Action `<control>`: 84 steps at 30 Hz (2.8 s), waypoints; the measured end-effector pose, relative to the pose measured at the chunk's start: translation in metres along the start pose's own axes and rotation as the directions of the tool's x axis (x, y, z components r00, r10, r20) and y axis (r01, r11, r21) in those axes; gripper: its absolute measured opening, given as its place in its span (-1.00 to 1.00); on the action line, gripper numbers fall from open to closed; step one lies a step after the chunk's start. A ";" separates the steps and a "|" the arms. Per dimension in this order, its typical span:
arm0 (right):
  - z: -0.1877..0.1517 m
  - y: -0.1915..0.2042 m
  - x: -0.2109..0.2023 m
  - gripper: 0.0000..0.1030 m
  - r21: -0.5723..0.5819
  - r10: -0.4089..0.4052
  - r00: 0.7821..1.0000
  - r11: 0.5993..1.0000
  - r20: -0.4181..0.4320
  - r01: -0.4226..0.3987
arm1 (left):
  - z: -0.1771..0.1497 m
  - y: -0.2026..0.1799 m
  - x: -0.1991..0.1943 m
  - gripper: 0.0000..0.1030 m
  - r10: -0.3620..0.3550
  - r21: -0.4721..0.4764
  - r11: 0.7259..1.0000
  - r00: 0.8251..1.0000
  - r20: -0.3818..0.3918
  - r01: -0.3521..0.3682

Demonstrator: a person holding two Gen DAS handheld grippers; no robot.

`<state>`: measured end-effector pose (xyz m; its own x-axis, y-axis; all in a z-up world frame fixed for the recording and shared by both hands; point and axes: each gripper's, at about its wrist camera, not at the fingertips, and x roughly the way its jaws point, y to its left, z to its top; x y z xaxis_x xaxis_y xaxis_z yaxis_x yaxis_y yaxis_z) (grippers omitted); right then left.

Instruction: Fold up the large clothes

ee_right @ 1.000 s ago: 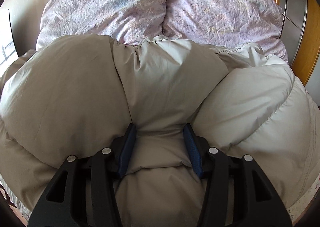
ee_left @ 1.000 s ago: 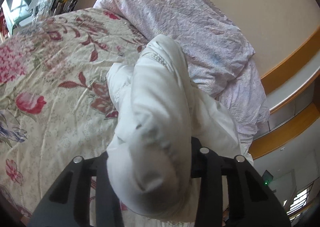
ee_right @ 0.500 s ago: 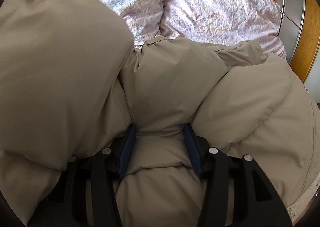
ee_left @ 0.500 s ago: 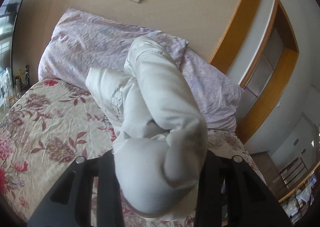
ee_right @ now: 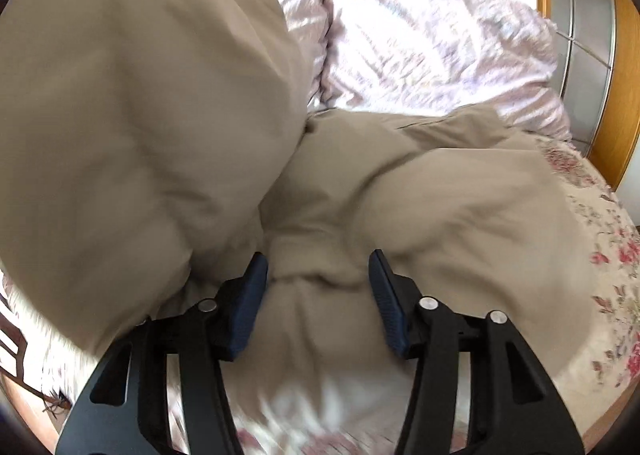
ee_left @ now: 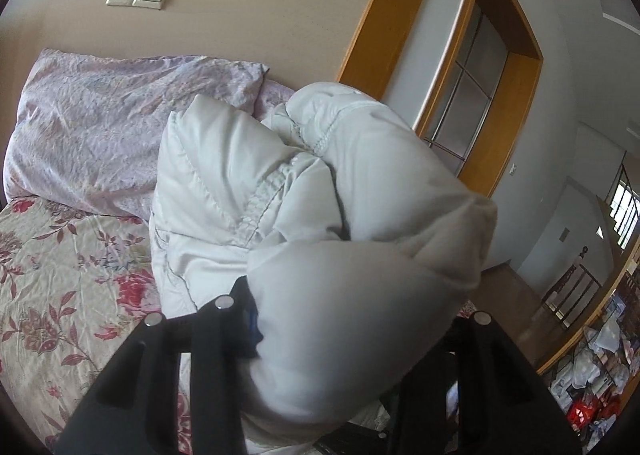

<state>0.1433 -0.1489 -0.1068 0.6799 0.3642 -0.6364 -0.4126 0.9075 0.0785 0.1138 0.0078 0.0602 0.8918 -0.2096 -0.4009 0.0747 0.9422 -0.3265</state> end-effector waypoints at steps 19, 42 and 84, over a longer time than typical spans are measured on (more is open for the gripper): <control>-0.033 -0.069 -0.037 0.06 0.114 -0.123 0.991 0.987 0.060 0.116 | -0.035 -0.078 0.102 -0.16 -0.103 0.074 0.990 0.975 -0.198 0.120; -0.088 -0.114 -0.071 0.15 0.258 -0.183 0.980 0.953 0.078 0.157 | -0.092 -0.160 0.169 0.38 -0.063 0.290 0.941 0.931 -0.359 0.175; -0.016 -0.089 -0.134 0.15 0.112 0.014 0.949 0.992 0.316 -0.052 | -0.068 -0.029 0.212 0.71 0.329 0.304 0.914 0.928 -0.173 -0.267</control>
<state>0.0790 -0.2820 -0.0409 0.8307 0.4244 -0.3603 -0.3770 0.9050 0.1970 0.2708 -0.0816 -0.0736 0.7753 0.0702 -0.6276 -0.0344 0.9970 0.0691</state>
